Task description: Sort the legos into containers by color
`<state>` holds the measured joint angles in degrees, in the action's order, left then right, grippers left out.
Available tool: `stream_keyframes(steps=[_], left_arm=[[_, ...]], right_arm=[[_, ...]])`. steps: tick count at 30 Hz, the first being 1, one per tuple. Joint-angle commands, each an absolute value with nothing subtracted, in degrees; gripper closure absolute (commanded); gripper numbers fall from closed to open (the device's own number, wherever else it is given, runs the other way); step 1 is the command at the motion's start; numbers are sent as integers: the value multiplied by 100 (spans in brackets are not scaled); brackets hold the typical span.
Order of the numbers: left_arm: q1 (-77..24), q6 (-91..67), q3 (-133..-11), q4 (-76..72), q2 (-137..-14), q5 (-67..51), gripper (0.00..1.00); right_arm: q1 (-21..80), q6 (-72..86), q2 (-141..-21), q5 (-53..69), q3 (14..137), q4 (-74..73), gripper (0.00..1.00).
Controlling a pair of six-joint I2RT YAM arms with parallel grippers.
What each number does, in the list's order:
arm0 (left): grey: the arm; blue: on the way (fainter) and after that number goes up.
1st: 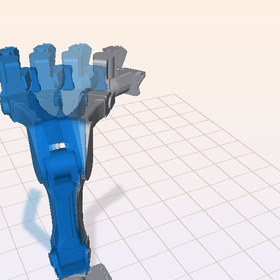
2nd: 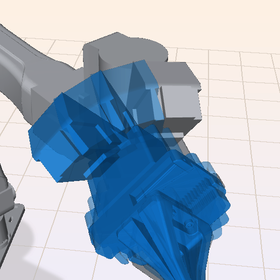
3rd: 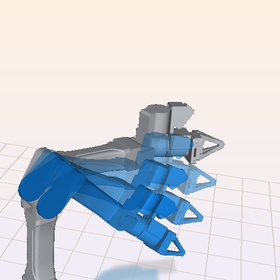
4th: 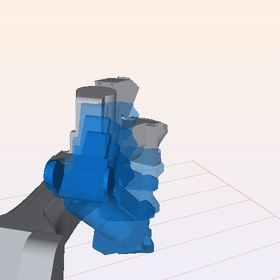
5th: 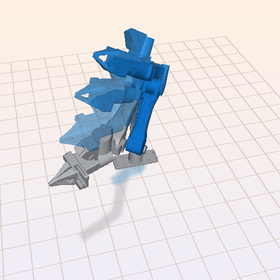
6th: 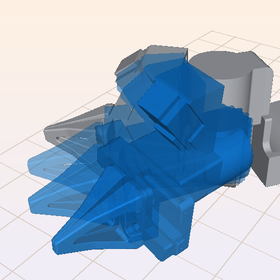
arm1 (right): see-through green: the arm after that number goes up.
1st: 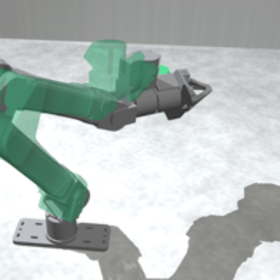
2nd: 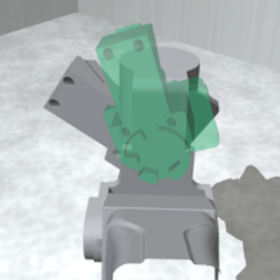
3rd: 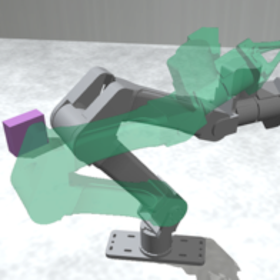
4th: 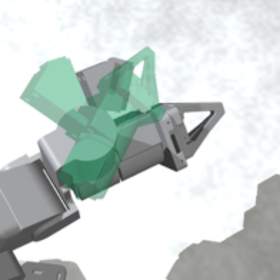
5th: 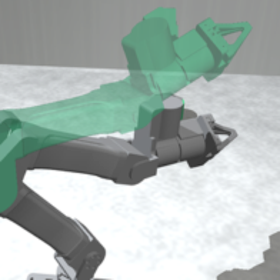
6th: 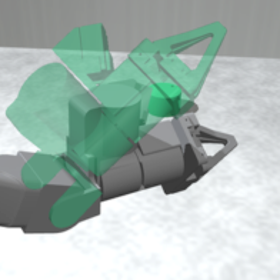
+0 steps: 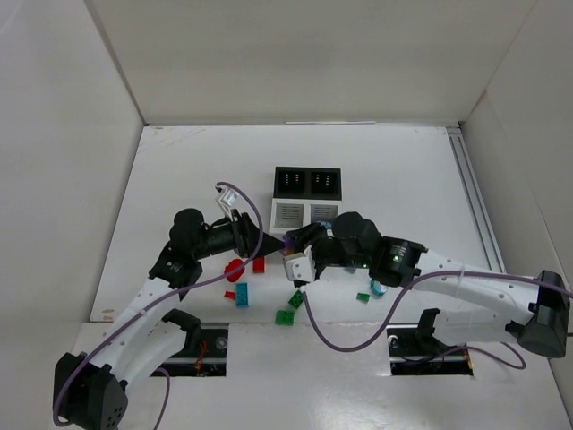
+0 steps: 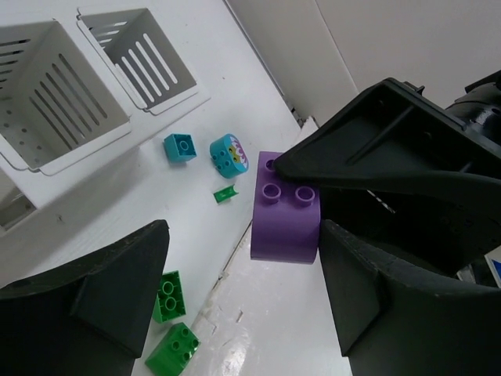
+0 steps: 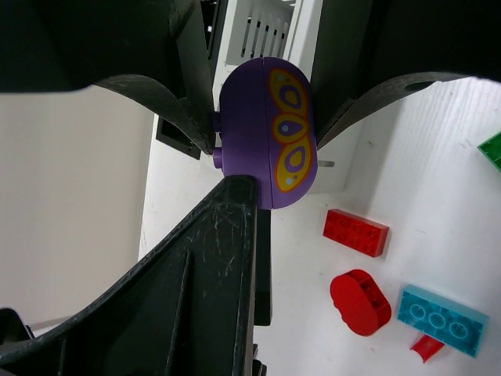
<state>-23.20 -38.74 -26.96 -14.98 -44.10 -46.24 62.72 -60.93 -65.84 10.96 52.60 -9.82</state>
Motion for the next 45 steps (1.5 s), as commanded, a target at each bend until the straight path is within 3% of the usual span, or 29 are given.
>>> stream_keyframes(steps=[1, 7, 13, 16, 19, 23, 27, 31, 39, 45], left_arm=[[-2373, -3595, -3084, -1933, -4570, -4719, 27], [-2373, -3524, -3138, -2249, -4948, -5176, 39], [-2373, -3638, -3138, -2601, -5001, -5501, 61], [-2373, -3779, -3085, -2864, -4940, -5668, 67], [-2373, -3999, -3006, -3155, -4939, -5897, 67], [-2373, -4061, -3006, -3155, -4887, -6002, 46], [-2373, -4113, -3006, -3155, -4887, -6056, 34], [-2373, -4113, -3006, -3155, -4887, -6056, 37], [-2373, -4236, -3111, -3155, -4992, -5863, 54], [-2373, -4315, -3111, -3375, -4870, -5862, 53]], right_arm=[[6319, -6257, -6670, 1028, 5624, -879, 65], [6319, -6451, -6846, 1046, 5801, -1045, 65], [6319, -6574, -6908, 1046, 5854, -1099, 64], [6319, -6574, -6908, 1046, 5854, -1037, 61], [6319, -6574, -6856, 985, 5793, -801, 60], [6319, -6627, -6733, 984, 5792, -563, 60], [6319, -6759, -6671, 984, 5739, -449, 59], [6319, -6812, -6566, 861, 5687, -378, 59], [6319, -6759, -6565, 976, 5634, -378, 59], [6319, -6697, -6618, 923, 5581, -562, 59]])
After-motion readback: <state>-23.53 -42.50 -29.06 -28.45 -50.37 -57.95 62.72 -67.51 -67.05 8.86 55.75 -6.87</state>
